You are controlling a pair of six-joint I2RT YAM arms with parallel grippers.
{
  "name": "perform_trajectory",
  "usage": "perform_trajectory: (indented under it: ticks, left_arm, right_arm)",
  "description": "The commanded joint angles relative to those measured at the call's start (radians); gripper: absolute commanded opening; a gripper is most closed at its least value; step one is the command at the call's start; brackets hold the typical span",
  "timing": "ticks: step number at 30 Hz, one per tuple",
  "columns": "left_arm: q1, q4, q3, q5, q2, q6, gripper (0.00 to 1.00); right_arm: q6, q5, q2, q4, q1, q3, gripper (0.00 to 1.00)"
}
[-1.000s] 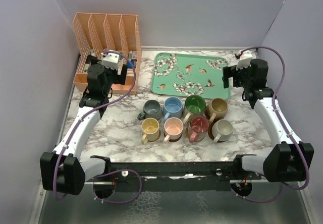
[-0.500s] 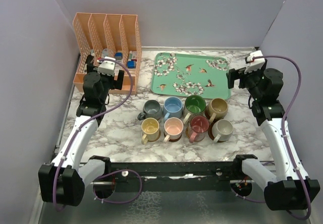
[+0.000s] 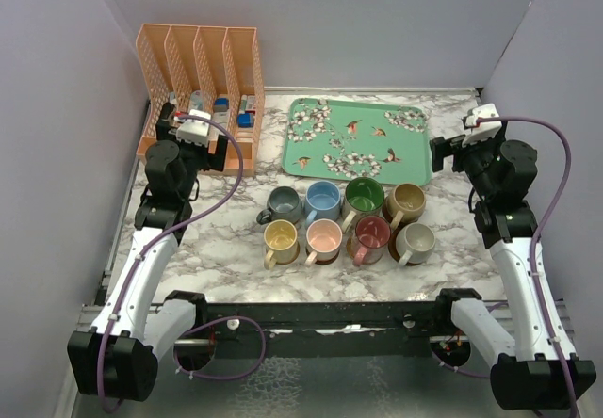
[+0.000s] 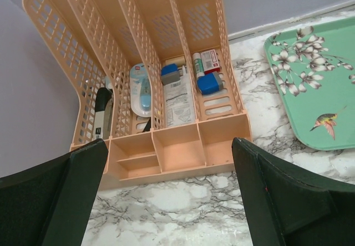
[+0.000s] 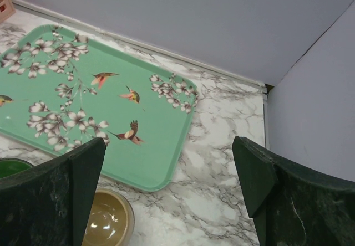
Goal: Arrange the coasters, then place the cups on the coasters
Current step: Reset both arms
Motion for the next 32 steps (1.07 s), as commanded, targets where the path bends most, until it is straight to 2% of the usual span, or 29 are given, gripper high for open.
perform_trajectory:
  ticks: [1,32]
  left_arm:
    - [0.005,-0.015,0.021,0.062,-0.013,-0.012,0.99]
    - [0.009,-0.037,0.028,0.066,-0.001,-0.003,0.99]
  right_arm:
    - [-0.024,0.041,-0.017,-0.001,-0.01,-0.006,1.0]
    - [-0.031,0.025,-0.008,-0.02,-0.009,0.003,0.98]
